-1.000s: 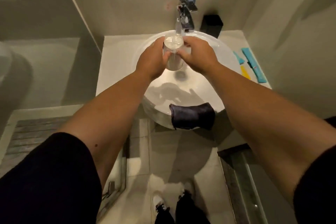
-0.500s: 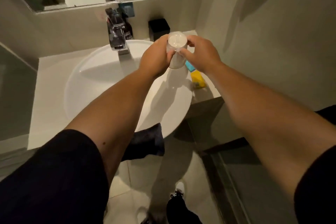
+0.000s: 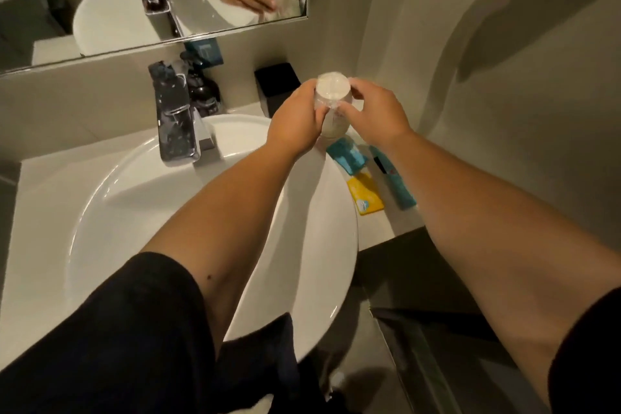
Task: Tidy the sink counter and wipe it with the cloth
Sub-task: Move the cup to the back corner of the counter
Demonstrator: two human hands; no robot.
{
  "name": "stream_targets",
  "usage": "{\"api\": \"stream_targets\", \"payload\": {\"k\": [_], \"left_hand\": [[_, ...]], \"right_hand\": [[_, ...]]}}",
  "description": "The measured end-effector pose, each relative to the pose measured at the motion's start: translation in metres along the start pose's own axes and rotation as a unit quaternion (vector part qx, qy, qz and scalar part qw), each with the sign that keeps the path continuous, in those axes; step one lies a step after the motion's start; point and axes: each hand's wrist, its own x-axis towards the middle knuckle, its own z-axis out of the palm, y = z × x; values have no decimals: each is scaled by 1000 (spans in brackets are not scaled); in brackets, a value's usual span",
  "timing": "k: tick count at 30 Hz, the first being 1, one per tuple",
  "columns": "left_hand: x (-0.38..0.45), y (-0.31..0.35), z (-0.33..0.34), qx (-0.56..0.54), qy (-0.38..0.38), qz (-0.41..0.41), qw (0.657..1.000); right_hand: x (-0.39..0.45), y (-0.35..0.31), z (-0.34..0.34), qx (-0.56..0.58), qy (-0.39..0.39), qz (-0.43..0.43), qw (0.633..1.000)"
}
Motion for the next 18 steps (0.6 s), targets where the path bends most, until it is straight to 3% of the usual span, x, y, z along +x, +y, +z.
{"api": "stream_targets", "payload": {"k": [12,18], "left_hand": [[75,-34,51,5,-73,-62,995],[99,-35,67,-6,-76,-91,993]], "right_hand": [[85,53,43,27,-23,31,999],[113,74,61,62,5,41,997]]}}
